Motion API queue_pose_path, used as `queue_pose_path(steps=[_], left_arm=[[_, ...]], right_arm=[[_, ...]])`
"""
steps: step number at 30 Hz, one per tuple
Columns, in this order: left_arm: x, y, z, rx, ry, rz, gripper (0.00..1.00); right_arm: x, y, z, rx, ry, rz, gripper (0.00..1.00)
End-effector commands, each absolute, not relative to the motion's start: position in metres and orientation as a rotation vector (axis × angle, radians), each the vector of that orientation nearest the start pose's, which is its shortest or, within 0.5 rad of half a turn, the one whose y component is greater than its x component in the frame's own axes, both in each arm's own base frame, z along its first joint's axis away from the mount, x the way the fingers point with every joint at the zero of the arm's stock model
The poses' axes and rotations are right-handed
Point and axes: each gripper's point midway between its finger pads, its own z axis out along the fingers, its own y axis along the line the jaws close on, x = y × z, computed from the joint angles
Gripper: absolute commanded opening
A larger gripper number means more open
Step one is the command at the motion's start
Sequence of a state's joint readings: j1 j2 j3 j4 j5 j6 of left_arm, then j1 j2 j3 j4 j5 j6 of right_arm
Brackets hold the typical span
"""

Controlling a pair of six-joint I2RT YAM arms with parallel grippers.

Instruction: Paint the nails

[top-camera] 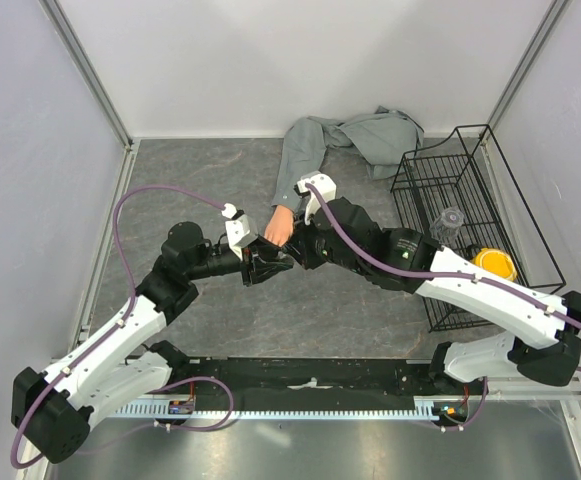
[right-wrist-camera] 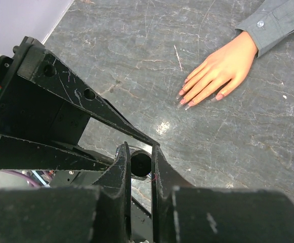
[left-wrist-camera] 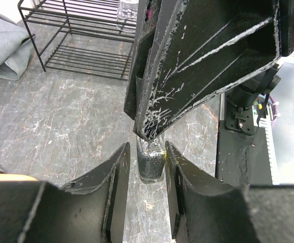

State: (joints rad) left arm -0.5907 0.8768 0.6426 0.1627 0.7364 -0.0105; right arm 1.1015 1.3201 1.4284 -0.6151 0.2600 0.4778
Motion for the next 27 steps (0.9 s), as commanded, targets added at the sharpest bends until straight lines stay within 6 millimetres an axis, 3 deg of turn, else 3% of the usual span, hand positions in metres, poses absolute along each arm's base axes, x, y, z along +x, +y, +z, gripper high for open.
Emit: queue_pose_path(steps=[1, 6, 9, 12, 13, 14, 17, 19, 24, 27], left_arm=[[0.185, -0.269, 0.285, 1.018, 1.344, -1.070, 0.40], [0.185, -0.269, 0.286, 1.020, 1.338, -1.075, 0.40], [0.184, -0.269, 0.285, 1.031, 1.335, -1.082, 0.34], [0.183, -0.270, 0.285, 1.050, 1.333, -1.088, 0.18], [0.183, -0.270, 0.285, 1.055, 1.335, -1.088, 0.06], [0.183, -0.271, 0.282, 1.059, 1.347, -1.090, 0.02], [0.186, -0.270, 0.283, 1.053, 1.352, -1.075, 0.02], [0.187, -0.269, 0.282, 1.044, 1.356, -1.065, 0.02], [0.191, -0.267, 0.284, 1.026, 1.356, -1.044, 0.02], [0.191, -0.267, 0.283, 1.025, 1.357, -1.042, 0.02]], right_arm=[[0.201, 0.343, 0.322, -0.497, 2.035, 0.744, 0.00], [0.201, 0.349, 0.322, -0.498, 2.031, 0.769, 0.00], [0.200, 0.351, 0.323, -0.495, 2.028, 0.779, 0.00], [0.200, 0.350, 0.325, -0.491, 2.023, 0.785, 0.00], [0.200, 0.349, 0.325, -0.485, 2.022, 0.786, 0.00], [0.201, 0.347, 0.326, -0.470, 2.019, 0.780, 0.07], [0.204, 0.335, 0.328, -0.417, 2.016, 0.750, 0.49], [0.205, 0.331, 0.328, -0.378, 2.019, 0.745, 0.57], [0.206, 0.335, 0.330, -0.336, 2.029, 0.766, 0.57], [0.208, 0.341, 0.326, -0.348, 2.041, 0.761, 0.50]])
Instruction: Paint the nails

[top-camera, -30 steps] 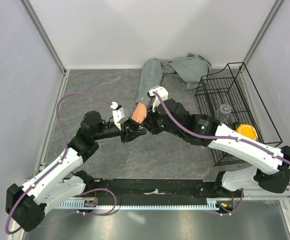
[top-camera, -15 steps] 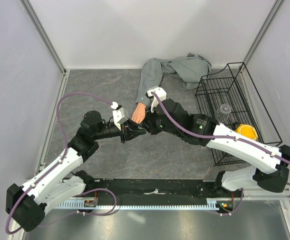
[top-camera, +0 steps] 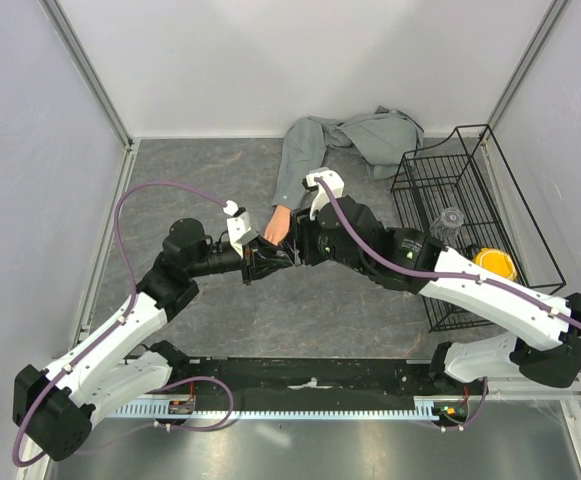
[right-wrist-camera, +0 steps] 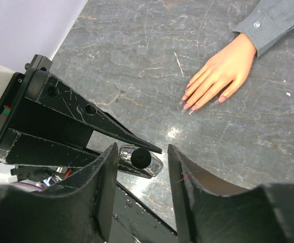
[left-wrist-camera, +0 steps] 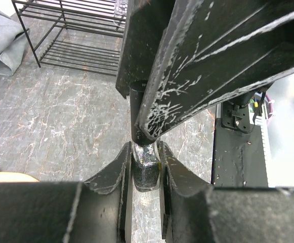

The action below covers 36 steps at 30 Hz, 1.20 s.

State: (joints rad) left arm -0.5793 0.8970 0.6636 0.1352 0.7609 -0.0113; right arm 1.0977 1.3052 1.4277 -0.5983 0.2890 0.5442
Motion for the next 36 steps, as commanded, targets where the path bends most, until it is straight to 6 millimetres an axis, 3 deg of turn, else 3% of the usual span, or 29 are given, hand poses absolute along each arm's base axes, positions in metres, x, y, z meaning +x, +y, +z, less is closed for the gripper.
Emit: queue_pose_path(steps=[1, 3, 6, 7, 8, 10, 11, 13, 14, 15, 16, 18, 22, 25, 26, 28, 31, 33, 36], left_arm=[[0.191, -0.267, 0.284, 1.024, 1.356, -1.043, 0.02], [0.190, -0.266, 0.285, 1.025, 1.351, -1.041, 0.02], [0.185, -0.267, 0.287, 1.042, 1.334, -1.061, 0.02], [0.183, -0.268, 0.288, 1.052, 1.325, -1.073, 0.02], [0.175, -0.269, 0.290, 1.082, 1.305, -1.114, 0.02], [0.164, -0.272, 0.297, 1.129, 1.261, -1.168, 0.02], [0.149, -0.272, 0.300, 1.185, 1.228, -1.244, 0.02], [0.132, -0.272, 0.310, 1.244, 1.183, -1.330, 0.02], [0.117, -0.271, 0.315, 1.293, 1.148, -1.419, 0.02], [0.111, -0.270, 0.317, 1.312, 1.127, -1.458, 0.02], [0.100, -0.268, 0.324, 1.342, 1.084, -1.512, 0.02], [0.093, -0.266, 0.324, 1.359, 1.064, -1.550, 0.02], [0.102, -0.267, 0.325, 1.332, 1.055, -1.483, 0.02], [0.122, -0.269, 0.321, 1.267, 1.114, -1.367, 0.02], [0.126, -0.268, 0.319, 1.239, 1.146, -1.332, 0.02], [0.151, -0.266, 0.314, 1.142, 1.196, -1.192, 0.02], [0.183, -0.256, 0.302, 1.011, 1.304, -1.010, 0.02], [0.199, -0.246, 0.297, 0.954, 1.356, -0.901, 0.02], [0.201, -0.240, 0.296, 0.934, 1.364, -0.861, 0.02]], right_arm=[[0.208, 0.342, 0.324, -0.353, 2.045, 0.758, 0.45], [0.208, 0.343, 0.323, -0.360, 2.046, 0.757, 0.39], [0.208, 0.342, 0.324, -0.377, 2.040, 0.749, 0.18], [0.206, 0.341, 0.325, -0.390, 2.035, 0.756, 0.04], [0.205, 0.340, 0.323, -0.409, 2.034, 0.753, 0.00], [0.194, 0.344, 0.326, -0.541, 1.998, 0.790, 0.00], [0.187, 0.345, 0.319, -0.623, 1.988, 0.805, 0.00], [0.171, 0.349, 0.324, -0.858, 1.846, 0.849, 0.00], [0.135, 0.359, 0.314, -1.067, 1.795, 1.011, 0.00], [0.120, 0.362, 0.325, -1.192, 1.647, 1.074, 0.00], [0.087, 0.363, 0.322, -1.350, 1.553, 1.235, 0.00], [0.082, 0.362, 0.326, -1.389, 1.485, 1.254, 0.00], [0.100, 0.361, 0.327, -1.342, 1.517, 1.157, 0.00], [0.135, 0.351, 0.334, -1.099, 1.656, 1.012, 0.45], [0.154, 0.341, 0.333, -0.972, 1.733, 0.911, 0.57], [0.171, 0.335, 0.341, -0.741, 1.840, 0.891, 0.69], [0.189, 0.332, 0.344, -0.423, 1.964, 0.895, 0.75], [0.188, 0.341, 0.350, -0.377, 1.964, 0.891, 0.77], [0.199, 0.344, 0.354, -0.298, 1.946, 0.786, 0.78]])
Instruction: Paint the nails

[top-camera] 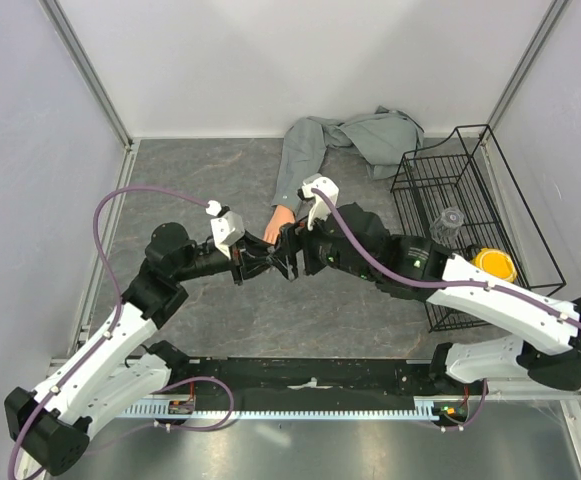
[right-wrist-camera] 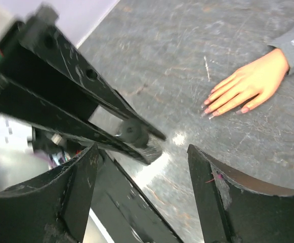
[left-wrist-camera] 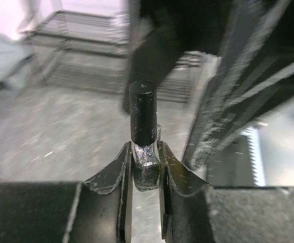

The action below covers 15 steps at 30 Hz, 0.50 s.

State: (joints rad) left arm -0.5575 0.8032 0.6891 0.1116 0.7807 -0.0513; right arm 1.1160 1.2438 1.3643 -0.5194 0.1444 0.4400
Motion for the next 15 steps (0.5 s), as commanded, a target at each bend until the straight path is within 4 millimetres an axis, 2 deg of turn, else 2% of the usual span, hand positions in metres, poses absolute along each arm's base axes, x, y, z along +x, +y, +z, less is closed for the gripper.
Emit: queue_pose_path(steps=[1, 2, 3, 5, 7, 10, 15], left_arm=[[0.201, -0.239, 0.296, 0.930, 1.364, -0.857, 0.02], [0.201, -0.239, 0.294, 0.929, 1.366, -0.854, 0.02], [0.202, -0.237, 0.295, 0.919, 1.366, -0.845, 0.02], [0.203, -0.235, 0.295, 0.908, 1.368, -0.831, 0.02], [0.203, -0.234, 0.295, 0.903, 1.369, -0.831, 0.02], [0.203, -0.235, 0.294, 0.902, 1.375, -0.838, 0.02], [0.202, -0.236, 0.297, 0.895, 1.368, -0.851, 0.02]], right_arm=[[0.200, 0.345, 0.353, -0.294, 1.954, 0.772, 0.78], [0.202, 0.351, 0.347, -0.296, 1.972, 0.751, 0.77], [0.204, 0.353, 0.356, -0.277, 1.956, 0.738, 0.76], [0.206, 0.358, 0.349, -0.278, 1.974, 0.683, 0.70], [0.208, 0.360, 0.352, -0.262, 1.962, 0.652, 0.59], [0.211, 0.360, 0.354, -0.234, 1.946, 0.631, 0.49], [0.215, 0.364, 0.351, -0.236, 1.936, 0.620, 0.46]])
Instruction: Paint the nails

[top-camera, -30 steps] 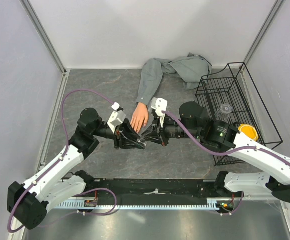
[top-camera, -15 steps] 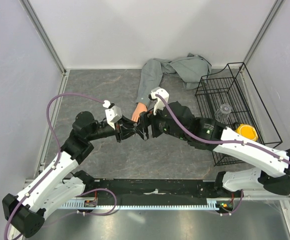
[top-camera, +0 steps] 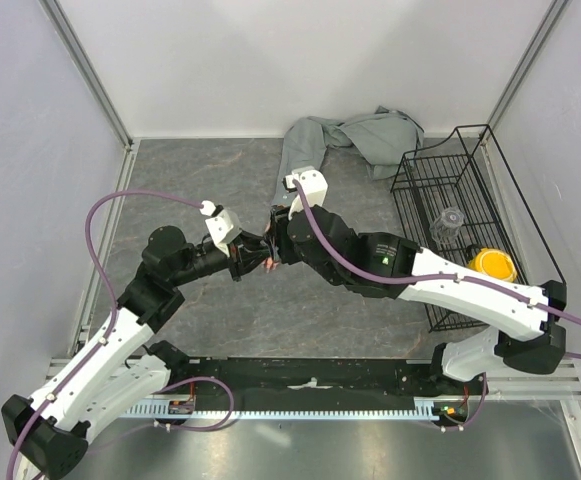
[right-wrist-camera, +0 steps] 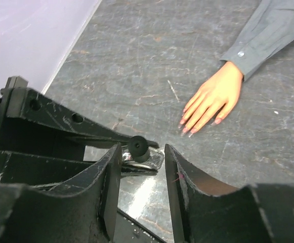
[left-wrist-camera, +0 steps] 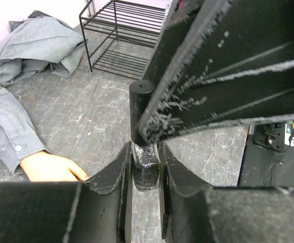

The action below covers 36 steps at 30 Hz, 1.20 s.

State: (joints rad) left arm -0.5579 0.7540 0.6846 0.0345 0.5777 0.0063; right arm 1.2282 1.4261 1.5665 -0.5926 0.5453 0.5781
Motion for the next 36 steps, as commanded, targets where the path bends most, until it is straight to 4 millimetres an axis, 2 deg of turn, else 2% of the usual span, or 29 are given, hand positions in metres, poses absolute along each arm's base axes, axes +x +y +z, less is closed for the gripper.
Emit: queue_pose_path(steps=[1, 5, 8, 11, 12, 13, 14, 15, 16, 17, 18, 19, 20, 21, 22, 23, 25, 28, 29, 30, 31, 32, 33, 34, 35, 36], left_arm=[[0.202, -0.236, 0.296, 0.893, 1.368, -0.853, 0.02], [0.202, -0.237, 0.297, 0.883, 1.365, -0.862, 0.02], [0.200, -0.238, 0.299, 0.890, 1.357, -0.875, 0.02], [0.190, -0.242, 0.302, 0.932, 1.312, -0.916, 0.02], [0.184, -0.243, 0.309, 0.934, 1.279, -0.950, 0.02], [0.178, -0.245, 0.309, 0.955, 1.255, -0.977, 0.02], [0.165, -0.249, 0.310, 1.011, 1.218, -1.040, 0.02], [0.158, -0.250, 0.318, 1.038, 1.164, -1.064, 0.02], [0.150, -0.252, 0.318, 1.068, 1.138, -1.101, 0.02], [0.132, -0.254, 0.318, 1.142, 1.094, -1.188, 0.02], [0.122, -0.254, 0.325, 1.180, 1.028, -1.218, 0.02], [0.116, -0.256, 0.324, 1.219, 1.003, -1.267, 0.02], [0.096, -0.254, 0.319, 1.300, 0.994, -1.387, 0.02], [0.089, -0.254, 0.318, 1.340, 0.984, -1.442, 0.02], [0.089, -0.256, 0.322, 1.373, 0.927, -1.451, 0.02], [0.080, -0.253, 0.318, 1.404, 0.958, -1.526, 0.02], [0.080, -0.253, 0.318, 1.412, 0.948, -1.532, 0.02], [0.091, -0.256, 0.312, 1.369, 1.006, -1.496, 0.02], [0.093, -0.256, 0.314, 1.357, 1.008, -1.472, 0.02], [0.095, -0.256, 0.316, 1.348, 1.008, -1.448, 0.02], [0.106, -0.259, 0.317, 1.310, 1.015, -1.385, 0.02], [0.111, -0.258, 0.311, 1.278, 1.075, -1.369, 0.02], [0.119, -0.259, 0.312, 1.249, 1.100, -1.330, 0.02], [0.137, -0.260, 0.311, 1.182, 1.136, -1.239, 0.02], [0.145, -0.259, 0.304, 1.146, 1.197, -1.211, 0.02], [0.153, -0.257, 0.304, 1.119, 1.217, -1.171, 0.02]], right_arm=[[0.215, 0.369, 0.347, -0.248, 1.944, 0.622, 0.46], [0.217, 0.377, 0.339, -0.263, 1.948, 0.612, 0.46], [0.218, 0.381, 0.333, -0.281, 1.952, 0.599, 0.37], [0.218, 0.379, 0.328, -0.294, 1.949, 0.593, 0.14], [0.218, 0.378, 0.331, -0.290, 1.929, 0.605, 0.00], [0.215, 0.372, 0.340, -0.292, 1.904, 0.632, 0.00], [0.213, 0.367, 0.329, -0.359, 1.896, 0.603, 0.00], [0.204, 0.375, 0.334, -0.434, 1.869, 0.683, 0.00], [0.195, 0.372, 0.343, -0.497, 1.830, 0.737, 0.00], [0.192, 0.369, 0.326, -0.642, 1.801, 0.709, 0.00], [0.179, 0.369, 0.344, -0.721, 1.706, 0.819, 0.00], [0.139, 0.382, 0.342, -0.969, 1.612, 1.014, 0.00], [0.122, 0.379, 0.322, -1.107, 1.572, 1.090, 0.00], [0.107, 0.376, 0.331, -1.201, 1.447, 1.155, 0.00], [0.082, 0.373, 0.331, -1.309, 1.379, 1.274, 0.00], [0.081, 0.369, 0.330, -1.328, 1.369, 1.308, 0.00], [0.071, 0.364, 0.336, -1.385, 1.327, 1.396, 0.00], [0.090, 0.357, 0.338, -1.305, 1.358, 1.333, 0.00], [0.102, 0.356, 0.339, -1.250, 1.389, 1.282, 0.00], [0.107, 0.353, 0.342, -1.215, 1.403, 1.257, 0.04], [0.113, 0.351, 0.345, -1.162, 1.434, 1.242, 0.16], [0.132, 0.348, 0.348, -1.062, 1.484, 1.161, 0.44], [0.141, 0.344, 0.347, -1.000, 1.541, 1.122, 0.51], [0.153, 0.340, 0.358, -0.896, 1.585, 1.090, 0.56], [0.164, 0.335, 0.358, -0.811, 1.641, 1.045, 0.61], [0.185, 0.322, 0.353, -0.678, 1.718, 0.930, 0.68]])
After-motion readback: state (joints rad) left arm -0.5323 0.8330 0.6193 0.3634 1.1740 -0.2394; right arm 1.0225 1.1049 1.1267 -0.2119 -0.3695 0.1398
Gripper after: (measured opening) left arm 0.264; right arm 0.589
